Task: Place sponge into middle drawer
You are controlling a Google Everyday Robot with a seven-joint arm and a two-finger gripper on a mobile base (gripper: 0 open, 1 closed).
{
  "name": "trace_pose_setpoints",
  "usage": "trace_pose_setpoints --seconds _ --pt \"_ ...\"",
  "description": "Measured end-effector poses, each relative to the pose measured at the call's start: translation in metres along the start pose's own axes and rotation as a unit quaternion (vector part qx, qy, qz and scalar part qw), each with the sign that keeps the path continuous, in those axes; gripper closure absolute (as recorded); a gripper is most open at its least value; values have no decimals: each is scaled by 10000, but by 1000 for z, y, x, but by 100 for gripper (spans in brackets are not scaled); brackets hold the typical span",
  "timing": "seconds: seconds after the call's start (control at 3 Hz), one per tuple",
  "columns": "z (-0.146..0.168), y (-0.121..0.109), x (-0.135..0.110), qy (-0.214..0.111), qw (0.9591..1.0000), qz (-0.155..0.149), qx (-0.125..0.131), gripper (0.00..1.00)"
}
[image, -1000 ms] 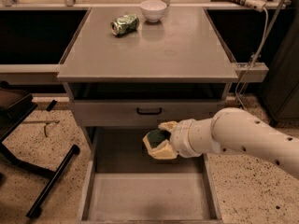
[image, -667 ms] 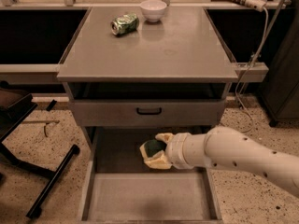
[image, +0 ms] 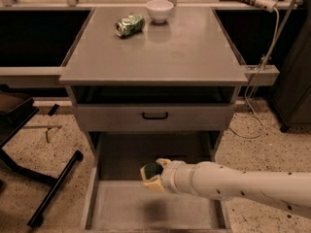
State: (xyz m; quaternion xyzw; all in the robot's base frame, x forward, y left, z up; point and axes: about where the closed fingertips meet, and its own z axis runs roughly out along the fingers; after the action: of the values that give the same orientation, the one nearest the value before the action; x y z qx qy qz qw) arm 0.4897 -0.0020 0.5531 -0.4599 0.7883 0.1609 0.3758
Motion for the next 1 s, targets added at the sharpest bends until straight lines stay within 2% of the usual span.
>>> trace_pose_setpoints --seconds 0.33,0.67,1.0 --pt "37 -14 10 -151 9995 235 139 100" --pt "37 -14 10 -151 9995 235 139 100" --pt "55 -15 28 -127 9992 368 110 100"
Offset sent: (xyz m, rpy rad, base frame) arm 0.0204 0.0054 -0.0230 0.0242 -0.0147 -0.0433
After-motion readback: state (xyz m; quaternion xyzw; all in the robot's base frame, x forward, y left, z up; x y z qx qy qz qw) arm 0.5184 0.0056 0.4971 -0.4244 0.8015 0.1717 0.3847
